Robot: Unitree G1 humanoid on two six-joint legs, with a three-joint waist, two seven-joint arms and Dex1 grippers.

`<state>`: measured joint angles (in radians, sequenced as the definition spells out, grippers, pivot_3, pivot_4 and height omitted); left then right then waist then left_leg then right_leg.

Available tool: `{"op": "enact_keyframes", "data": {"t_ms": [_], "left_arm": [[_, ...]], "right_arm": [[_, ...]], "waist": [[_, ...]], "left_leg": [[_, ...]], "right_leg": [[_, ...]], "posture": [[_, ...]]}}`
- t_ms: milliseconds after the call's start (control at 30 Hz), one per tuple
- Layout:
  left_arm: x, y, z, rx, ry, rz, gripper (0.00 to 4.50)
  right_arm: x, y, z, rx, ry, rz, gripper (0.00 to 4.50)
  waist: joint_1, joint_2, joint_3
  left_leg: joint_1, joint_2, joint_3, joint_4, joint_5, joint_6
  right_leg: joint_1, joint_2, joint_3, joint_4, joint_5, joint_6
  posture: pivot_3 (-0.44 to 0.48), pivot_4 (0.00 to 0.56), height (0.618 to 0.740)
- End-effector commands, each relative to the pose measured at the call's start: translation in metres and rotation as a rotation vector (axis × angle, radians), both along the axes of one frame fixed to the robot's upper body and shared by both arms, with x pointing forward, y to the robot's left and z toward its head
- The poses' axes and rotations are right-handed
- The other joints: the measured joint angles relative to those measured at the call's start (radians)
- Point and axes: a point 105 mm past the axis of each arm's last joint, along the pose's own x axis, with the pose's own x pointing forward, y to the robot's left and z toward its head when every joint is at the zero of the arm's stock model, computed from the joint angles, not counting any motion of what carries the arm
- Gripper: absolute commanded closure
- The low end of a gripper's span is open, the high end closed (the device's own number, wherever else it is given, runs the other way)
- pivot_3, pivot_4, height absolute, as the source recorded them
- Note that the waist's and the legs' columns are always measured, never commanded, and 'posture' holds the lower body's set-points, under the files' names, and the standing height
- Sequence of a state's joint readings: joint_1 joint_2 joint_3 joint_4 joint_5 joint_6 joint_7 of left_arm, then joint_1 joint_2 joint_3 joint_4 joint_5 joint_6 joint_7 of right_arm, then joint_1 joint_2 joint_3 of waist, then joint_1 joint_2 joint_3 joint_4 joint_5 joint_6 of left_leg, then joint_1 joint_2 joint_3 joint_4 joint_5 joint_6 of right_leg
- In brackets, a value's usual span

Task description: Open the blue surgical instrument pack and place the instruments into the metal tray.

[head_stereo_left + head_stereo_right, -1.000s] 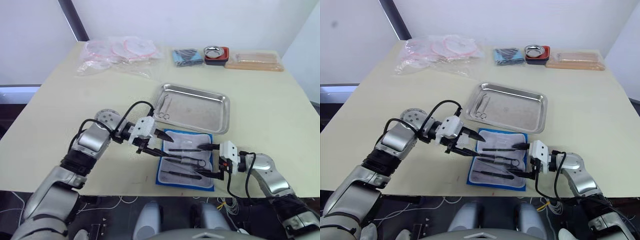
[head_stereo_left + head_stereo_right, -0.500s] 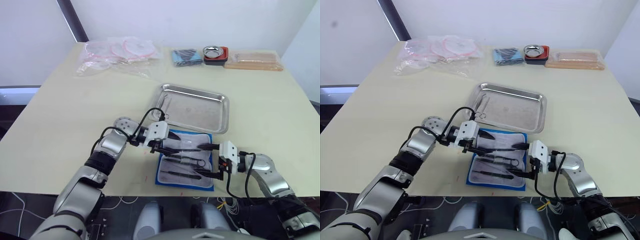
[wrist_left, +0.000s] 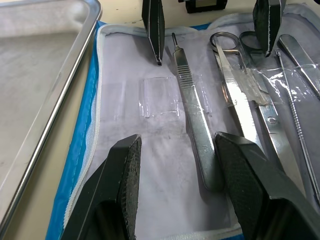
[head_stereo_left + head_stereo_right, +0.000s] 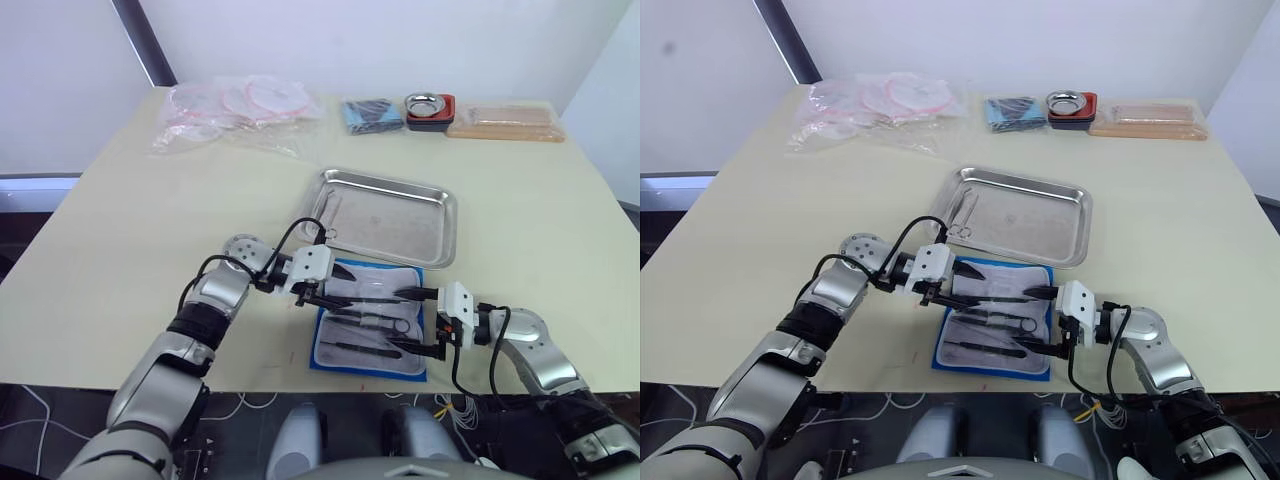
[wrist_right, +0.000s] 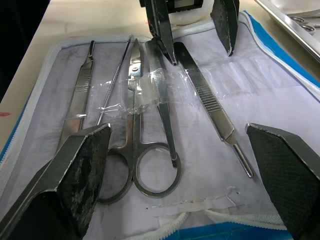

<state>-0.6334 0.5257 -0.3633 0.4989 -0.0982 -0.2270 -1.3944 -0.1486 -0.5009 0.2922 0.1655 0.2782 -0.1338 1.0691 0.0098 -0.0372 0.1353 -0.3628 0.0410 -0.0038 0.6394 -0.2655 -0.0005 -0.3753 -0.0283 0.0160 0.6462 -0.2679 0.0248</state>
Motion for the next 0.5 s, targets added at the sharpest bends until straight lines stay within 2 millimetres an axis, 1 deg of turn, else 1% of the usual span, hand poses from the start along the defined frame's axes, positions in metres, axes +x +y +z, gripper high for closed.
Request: {"op": "enact_keyframes", "data": {"t_ms": [33, 100, 133, 167, 200, 233, 267, 300, 333, 500], "left_arm": [[0.0004, 0.0037, 0.0001, 0.015, 0.003, -0.003, 1.99], [-0.0030, 0.0047, -0.0014, 0.016, 0.029, -0.016, 2.53], [-0.0045, 0.0053, -0.0024, 0.020, 0.040, -0.021, 2.61], [-0.0064, 0.0060, -0.0035, 0.026, 0.052, -0.029, 3.23], [-0.0077, 0.0065, -0.0043, 0.032, 0.059, -0.036, 3.59], [-0.0086, 0.0068, -0.0046, 0.035, 0.062, -0.041, 4.07], [-0.0082, 0.0066, -0.0039, 0.032, 0.062, -0.040, 4.12], [-0.0076, 0.0061, -0.0028, 0.027, 0.062, -0.037, 4.43], [-0.0070, 0.0057, -0.0018, 0.023, 0.063, -0.034, 4.50], [-0.0032, 0.0046, 0.0035, 0.027, 0.054, -0.016, 4.50]], "right_arm": [[-0.0253, -0.0188, -0.0639, -0.205, 0.225, -0.038, 0.00], [-0.0254, -0.0188, -0.0641, -0.206, 0.226, -0.038, 0.00], [-0.0254, -0.0188, -0.0643, -0.206, 0.226, -0.038, 0.00], [-0.0255, -0.0189, -0.0644, -0.207, 0.226, -0.038, 0.00], [-0.0256, -0.0190, -0.0645, -0.207, 0.226, -0.038, 0.00], [-0.0257, -0.0190, -0.0646, -0.207, 0.226, -0.038, 0.00], [-0.0257, -0.0189, -0.0647, -0.208, 0.225, -0.038, 0.00], [-0.0258, -0.0188, -0.0648, -0.208, 0.225, -0.037, 0.00], [-0.0259, -0.0187, -0.0648, -0.208, 0.225, -0.037, 0.00], [-0.0260, -0.0183, -0.0648, -0.207, 0.225, -0.035, 0.00]], "waist": [[0.000, 0.000, 0.000], [0.000, 0.000, -0.001], [-0.001, 0.000, -0.001], [-0.001, 0.000, -0.001], [-0.001, 0.000, -0.001], [-0.001, 0.000, -0.001], [-0.002, 0.000, -0.002], [-0.002, 0.000, -0.002], [-0.002, 0.000, -0.002], [-0.004, 0.000, -0.002]], "left_leg": [[0.000, 0.000, 0.000, 0.000, 0.000, 0.000], [0.000, 0.000, 0.000, 0.000, 0.000, 0.000], [0.000, 0.000, 0.000, 0.000, 0.000, 0.000], [0.000, 0.000, 0.000, 0.000, 0.000, 0.000], [0.000, 0.000, 0.000, 0.000, 0.000, 0.000], [0.000, 0.000, 0.000, 0.000, 0.000, 0.000], [0.000, 0.000, 0.000, 0.000, 0.000, 0.000], [0.000, 0.000, 0.000, 0.000, 0.000, 0.000], [0.000, 0.000, 0.000, 0.000, 0.000, 0.000], [0.000, 0.000, 0.000, 0.000, 0.000, 0.000]], "right_leg": [[0.000, 0.000, 0.000, 0.000, 0.000, 0.000], [0.000, 0.001, 0.000, 0.000, 0.000, 0.000], [0.000, 0.001, 0.000, 0.000, 0.000, 0.000], [0.000, 0.001, 0.000, 0.000, 0.000, 0.000], [0.000, 0.001, 0.000, 0.000, 0.000, 0.000], [0.000, 0.001, 0.000, 0.000, 0.000, 0.000], [0.000, 0.001, 0.000, 0.000, 0.000, 0.000], [0.000, 0.001, 0.000, 0.000, 0.000, 0.000], [0.000, 0.001, 0.000, 0.000, 0.000, 0.000], [0.000, 0.001, 0.000, 0.000, 0.000, 0.000]], "posture": [[0.000, 0.150, 0.740], [0.000, 0.150, 0.740], [0.000, 0.150, 0.740], [0.000, 0.150, 0.740], [0.000, 0.150, 0.740], [0.000, 0.150, 0.740], [0.000, 0.150, 0.740], [0.000, 0.150, 0.740], [0.000, 0.150, 0.740], [0.000, 0.150, 0.740]]}}
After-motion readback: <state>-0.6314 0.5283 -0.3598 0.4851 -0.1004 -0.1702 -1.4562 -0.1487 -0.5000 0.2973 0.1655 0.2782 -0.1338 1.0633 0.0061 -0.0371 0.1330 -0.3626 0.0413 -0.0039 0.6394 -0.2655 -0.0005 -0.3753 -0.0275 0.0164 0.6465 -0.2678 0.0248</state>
